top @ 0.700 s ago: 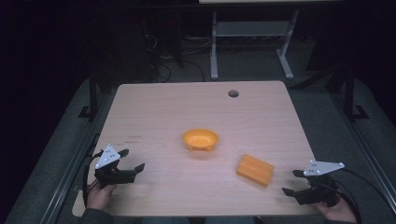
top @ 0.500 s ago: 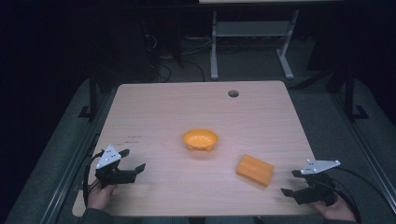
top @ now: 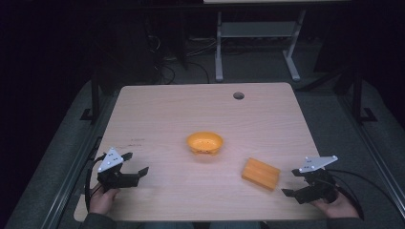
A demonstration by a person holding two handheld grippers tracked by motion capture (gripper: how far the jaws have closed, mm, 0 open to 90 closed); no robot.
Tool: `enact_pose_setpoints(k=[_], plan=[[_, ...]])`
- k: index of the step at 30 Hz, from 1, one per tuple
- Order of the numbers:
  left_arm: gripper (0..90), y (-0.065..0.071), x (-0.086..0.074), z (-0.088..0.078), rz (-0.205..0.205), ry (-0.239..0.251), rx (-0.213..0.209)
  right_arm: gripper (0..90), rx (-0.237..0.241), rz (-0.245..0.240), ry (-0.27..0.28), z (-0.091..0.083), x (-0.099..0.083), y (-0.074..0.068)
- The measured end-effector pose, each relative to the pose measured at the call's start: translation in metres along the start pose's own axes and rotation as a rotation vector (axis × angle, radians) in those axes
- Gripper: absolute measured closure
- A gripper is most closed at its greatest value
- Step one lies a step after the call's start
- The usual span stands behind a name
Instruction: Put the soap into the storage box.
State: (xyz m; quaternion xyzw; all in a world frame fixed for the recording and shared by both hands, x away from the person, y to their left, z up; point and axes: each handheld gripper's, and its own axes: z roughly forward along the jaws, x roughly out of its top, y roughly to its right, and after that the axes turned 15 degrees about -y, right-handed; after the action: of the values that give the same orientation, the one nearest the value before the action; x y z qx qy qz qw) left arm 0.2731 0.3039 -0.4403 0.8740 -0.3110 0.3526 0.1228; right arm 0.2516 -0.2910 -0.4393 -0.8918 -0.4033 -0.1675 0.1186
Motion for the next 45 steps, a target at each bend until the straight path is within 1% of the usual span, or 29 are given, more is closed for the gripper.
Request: enact_pose_setpoints(k=[3,4,5,6,8,10,12,16,19,20,21,23,26,35,40,45], plan=[[14.1,0.000,0.000,0.000,0.000,0.002,0.000,17.3,-0.007,-0.014,-0.003,-0.003,0.005,-0.001],[14.1,0.000,0.000,0.000,0.000,0.001,0.000,17.3,-0.002,-0.018,-0.006,-0.004,0.008,-0.002],[14.1,-0.001,0.000,-0.001,0.014,-0.010,0.003,17.3,-0.011,-0.029,-0.010,-0.005,0.010,-0.001],[14.1,0.000,0.000,-0.001,0.010,-0.004,0.002,17.2,-0.016,-0.031,-0.011,-0.006,0.012,-0.002],[14.1,0.000,0.000,-0.001,0.003,0.003,0.000,17.3,-0.009,-0.036,-0.012,-0.007,0.016,-0.002],[14.1,-0.001,0.000,-0.001,0.001,0.004,0.001,17.3,-0.015,-0.053,-0.014,-0.008,0.020,-0.002],[14.1,-0.001,0.000,-0.001,0.001,0.003,0.001,17.3,-0.016,-0.059,-0.013,-0.008,0.023,-0.002],[14.1,-0.001,0.000,-0.001,0.008,-0.002,0.002,17.2,-0.004,-0.068,-0.016,-0.007,0.031,-0.002],[14.1,-0.001,0.000,-0.001,0.009,-0.002,0.002,17.3,0.003,-0.087,-0.021,-0.006,0.038,-0.003],[14.1,-0.001,0.000,-0.001,0.007,-0.001,0.002,17.2,0.002,-0.093,-0.025,-0.005,0.040,-0.003],[14.1,0.000,0.000,-0.001,-0.005,0.004,-0.001,17.2,0.004,-0.096,-0.027,-0.005,0.042,-0.004],[14.1,-0.001,0.000,-0.001,0.004,0.007,-0.001,17.2,0.004,-0.106,-0.030,-0.004,0.047,-0.005],[14.1,-0.001,0.000,-0.001,-0.002,0.008,-0.002,17.2,0.005,-0.121,-0.037,-0.005,0.055,-0.007],[14.1,-0.001,0.000,-0.001,-0.005,0.007,-0.001,16.9,0.022,-0.144,-0.056,0.005,0.071,-0.009],[14.1,-0.001,0.000,-0.001,-0.004,0.010,-0.003,16.7,0.021,-0.155,-0.080,0.011,0.079,-0.010],[14.1,-0.001,0.000,-0.001,-0.003,0.009,-0.003,16.7,0.019,-0.178,-0.098,0.017,0.086,-0.010]])
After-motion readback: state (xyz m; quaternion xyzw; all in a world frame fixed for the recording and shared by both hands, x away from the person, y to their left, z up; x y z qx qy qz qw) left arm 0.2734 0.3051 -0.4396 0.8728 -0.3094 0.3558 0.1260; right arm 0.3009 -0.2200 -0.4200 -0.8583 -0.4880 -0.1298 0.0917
